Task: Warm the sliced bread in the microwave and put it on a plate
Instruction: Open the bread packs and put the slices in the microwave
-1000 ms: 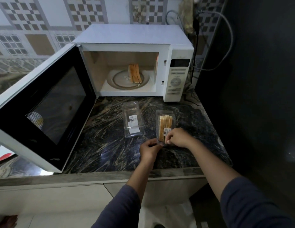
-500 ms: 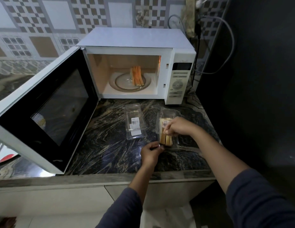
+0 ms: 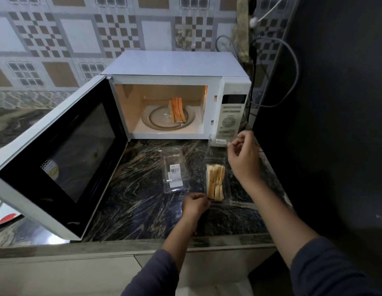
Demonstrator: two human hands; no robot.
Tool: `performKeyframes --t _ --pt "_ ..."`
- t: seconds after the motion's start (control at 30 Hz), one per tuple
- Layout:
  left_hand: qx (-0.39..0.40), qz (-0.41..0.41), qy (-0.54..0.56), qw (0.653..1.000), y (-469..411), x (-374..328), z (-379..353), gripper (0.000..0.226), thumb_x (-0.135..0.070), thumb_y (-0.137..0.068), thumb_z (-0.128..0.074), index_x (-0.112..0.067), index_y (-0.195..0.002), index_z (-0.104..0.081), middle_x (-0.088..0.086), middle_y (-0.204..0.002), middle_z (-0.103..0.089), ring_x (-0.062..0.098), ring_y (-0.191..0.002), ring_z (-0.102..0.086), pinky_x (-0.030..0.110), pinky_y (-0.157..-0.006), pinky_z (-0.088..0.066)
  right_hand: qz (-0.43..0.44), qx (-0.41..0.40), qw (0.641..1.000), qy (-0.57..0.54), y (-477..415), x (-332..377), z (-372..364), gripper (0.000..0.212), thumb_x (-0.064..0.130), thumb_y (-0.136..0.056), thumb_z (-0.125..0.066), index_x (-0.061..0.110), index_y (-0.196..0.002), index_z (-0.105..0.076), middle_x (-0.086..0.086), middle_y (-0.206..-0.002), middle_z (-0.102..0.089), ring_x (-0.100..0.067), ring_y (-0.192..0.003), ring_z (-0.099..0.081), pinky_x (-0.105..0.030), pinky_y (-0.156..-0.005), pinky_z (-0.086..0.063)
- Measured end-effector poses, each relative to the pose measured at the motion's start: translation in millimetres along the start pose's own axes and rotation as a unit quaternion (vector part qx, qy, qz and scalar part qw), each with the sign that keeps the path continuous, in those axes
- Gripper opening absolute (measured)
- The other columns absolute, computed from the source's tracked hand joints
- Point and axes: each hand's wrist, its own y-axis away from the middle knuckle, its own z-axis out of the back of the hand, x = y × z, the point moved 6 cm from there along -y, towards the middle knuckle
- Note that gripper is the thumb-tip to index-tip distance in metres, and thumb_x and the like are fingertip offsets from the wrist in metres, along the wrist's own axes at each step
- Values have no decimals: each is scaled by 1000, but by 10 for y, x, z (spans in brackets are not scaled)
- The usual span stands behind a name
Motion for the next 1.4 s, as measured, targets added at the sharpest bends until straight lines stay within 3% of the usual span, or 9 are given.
performKeyframes --t 0.17,0.33,0.5,0.6,0.77,1.03,1.13,1.3,1.4 --pt "11 9 -8 1000 -38 -20 -47 23 5 -83 -59 -6 -103 -59 9 -86 -61 25 -94 -62 34 -87 -54 34 0 999 15 139 -32 -218 17 8 -86 -56 -1 -99 -50 -18 -106 -49 -22 -96 -48 -25 -80 -43" --pt "8 11 0 1000 -43 -46 -47 21 7 -83 -58 -5 -100 -59 12 -88 -59 26 -92 -60 27 -76 -54 -119 160 979 52 210 -269 -533 41 23 -89 -57 1 -122 -45 -16 -128 -44 -29 -115 -47 -27 -85 -37" --pt "0 11 8 1000 -18 -81 -52 21 9 -82 -57 -10 -76 -57 9 -77 -57 25 -82 -62 20 -60 -55 -288 360 884 72 327 -410 -797 84 48 -86 -57 4 -145 -18 -17 -152 -23 -31 -137 -29 -35 -107 -31" --pt "3 21 8 1000 -17 -82 -50 22 8 -84 -54 -11 -74 -56 14 -84 -58 20 -71 -61 17 -50 -54 -323 408 849 94 383 -438 -891 77 49 -85 -59 4 -140 -30 -13 -146 -35 -29 -131 -39 -29 -100 -37" --pt "-6 25 7 1000 -33 -30 -49 20 3 -87 -54 -10 -72 -54 11 -77 -58 16 -65 -60 17 -52 -54 -317 387 857 127 371 -450 -918 53 39 -85 -60 7 -126 -47 -12 -130 -51 -28 -117 -51 -28 -90 -43" --pt "-25 23 26 999 4 -39 -33 19 8 -84 -56 -7 -72 -59 15 -90 -59 21 -76 -62 13 -50 -53 -321 345 878 83 349 -328 -719 53 30 -82 -65 6 -126 -47 -12 -128 -52 -26 -114 -52 -26 -81 -42" --pt "-35 26 11 999 -23 -12 -30 11 5 -84 -57 -4 -80 -63 17 -95 -61 24 -86 -63 19 -59 -55 -309 324 890 85 403 -270 -566 49 30 -78 -69 3 -116 -52 -7 -103 -54 -26 -96 -57 -22 -64 -39" --pt "-29 14 26 999 -14 14 -73 14 6 -85 -55 7 -98 -62 15 -82 -61 19 -72 -60 25 -66 -55 -309 277 904 105 666 -282 -285 54 35 -72 -73 8 -114 -52 -12 -114 -58 -27 -95 -59 -22 -54 -34" --pt "-42 -11 -5 999 -19 34 -65 14 0 -85 -58 0 -97 -65 8 -77 -62 19 -77 -63 34 -79 -56 -326 248 907 93 856 -310 -60 45 36 -72 -73 10 -102 -51 -7 -100 -55 -20 -78 -53 -22 -46 -31"
